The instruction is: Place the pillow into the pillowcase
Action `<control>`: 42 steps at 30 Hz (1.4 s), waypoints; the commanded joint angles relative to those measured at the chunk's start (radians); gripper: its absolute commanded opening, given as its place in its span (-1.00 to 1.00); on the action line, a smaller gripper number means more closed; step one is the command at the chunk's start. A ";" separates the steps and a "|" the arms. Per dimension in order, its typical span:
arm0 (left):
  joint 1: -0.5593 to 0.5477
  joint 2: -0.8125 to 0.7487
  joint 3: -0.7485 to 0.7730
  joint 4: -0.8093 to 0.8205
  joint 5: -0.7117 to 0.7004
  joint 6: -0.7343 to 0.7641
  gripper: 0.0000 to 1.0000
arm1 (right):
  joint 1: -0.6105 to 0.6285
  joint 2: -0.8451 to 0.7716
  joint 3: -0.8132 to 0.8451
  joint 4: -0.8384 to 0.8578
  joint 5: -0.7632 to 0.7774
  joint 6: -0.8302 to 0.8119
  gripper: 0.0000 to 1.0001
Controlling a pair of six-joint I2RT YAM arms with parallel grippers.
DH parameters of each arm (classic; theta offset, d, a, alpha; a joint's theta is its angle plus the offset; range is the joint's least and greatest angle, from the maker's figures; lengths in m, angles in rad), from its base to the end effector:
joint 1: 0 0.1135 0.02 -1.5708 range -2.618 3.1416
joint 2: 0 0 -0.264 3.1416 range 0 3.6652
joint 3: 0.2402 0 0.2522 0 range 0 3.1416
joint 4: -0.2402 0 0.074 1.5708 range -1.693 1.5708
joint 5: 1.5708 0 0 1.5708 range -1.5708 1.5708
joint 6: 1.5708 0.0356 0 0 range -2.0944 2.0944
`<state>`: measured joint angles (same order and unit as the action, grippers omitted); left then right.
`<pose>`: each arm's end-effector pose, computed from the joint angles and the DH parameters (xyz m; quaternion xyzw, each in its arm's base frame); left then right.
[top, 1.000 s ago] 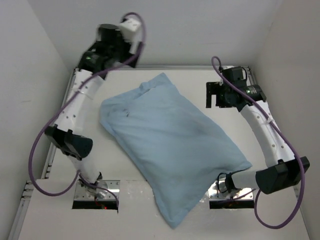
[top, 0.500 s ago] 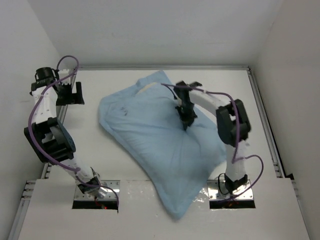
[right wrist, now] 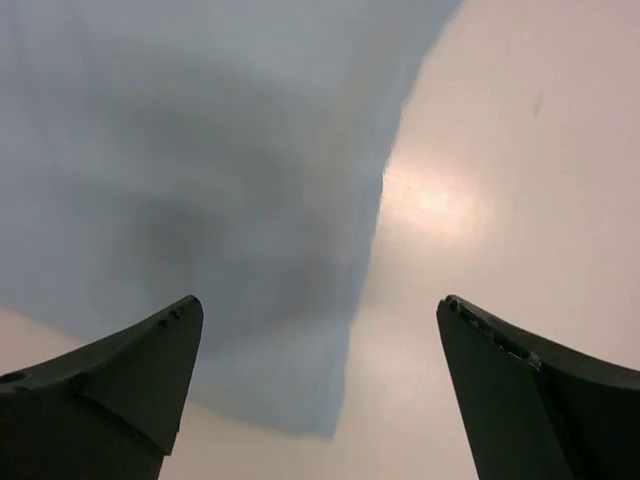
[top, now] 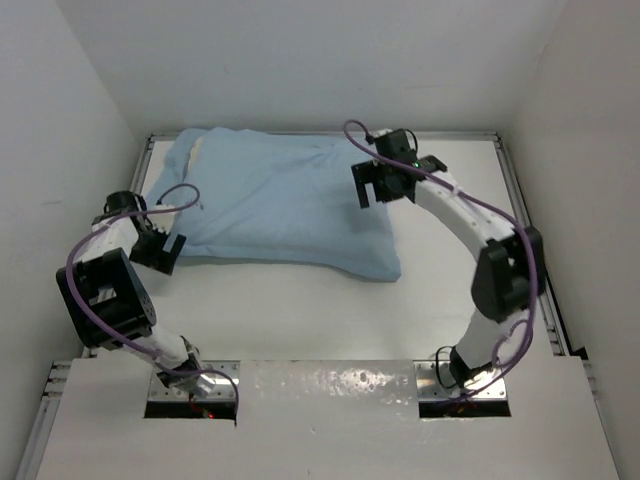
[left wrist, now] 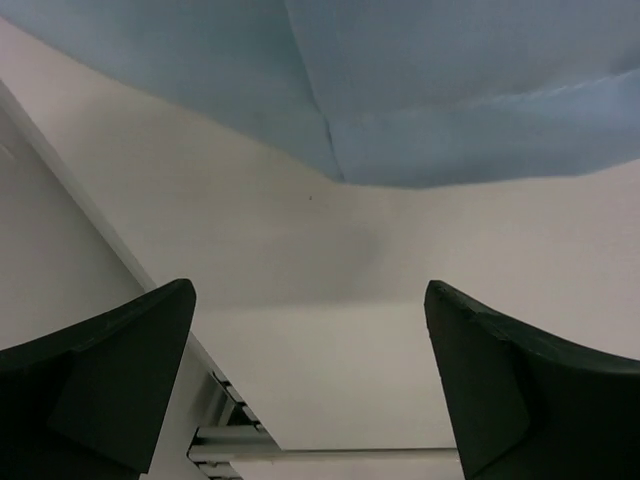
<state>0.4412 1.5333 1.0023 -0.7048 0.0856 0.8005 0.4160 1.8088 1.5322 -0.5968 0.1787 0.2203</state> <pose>0.2615 0.1201 0.2016 0.1830 0.9680 0.0626 0.1600 0.3724 0.1576 0.2773 -0.0611 0.9346 0.0268 0.3495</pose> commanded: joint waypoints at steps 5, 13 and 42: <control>0.212 0.126 0.224 0.009 0.143 -0.111 0.99 | 0.009 -0.300 -0.484 0.127 -0.073 0.155 0.98; 0.168 0.085 0.042 0.091 0.223 0.010 0.99 | -0.045 -0.353 -0.734 0.325 -0.147 0.227 0.98; 0.068 0.048 -0.119 0.835 0.034 -0.282 -1.00 | -0.086 -0.268 -0.775 0.648 -0.390 0.413 -1.00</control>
<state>0.4728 1.6196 0.8112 0.0631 0.1066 0.5541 0.3454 1.6150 0.6788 0.0326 -0.2317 0.5968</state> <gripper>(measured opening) 0.007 0.003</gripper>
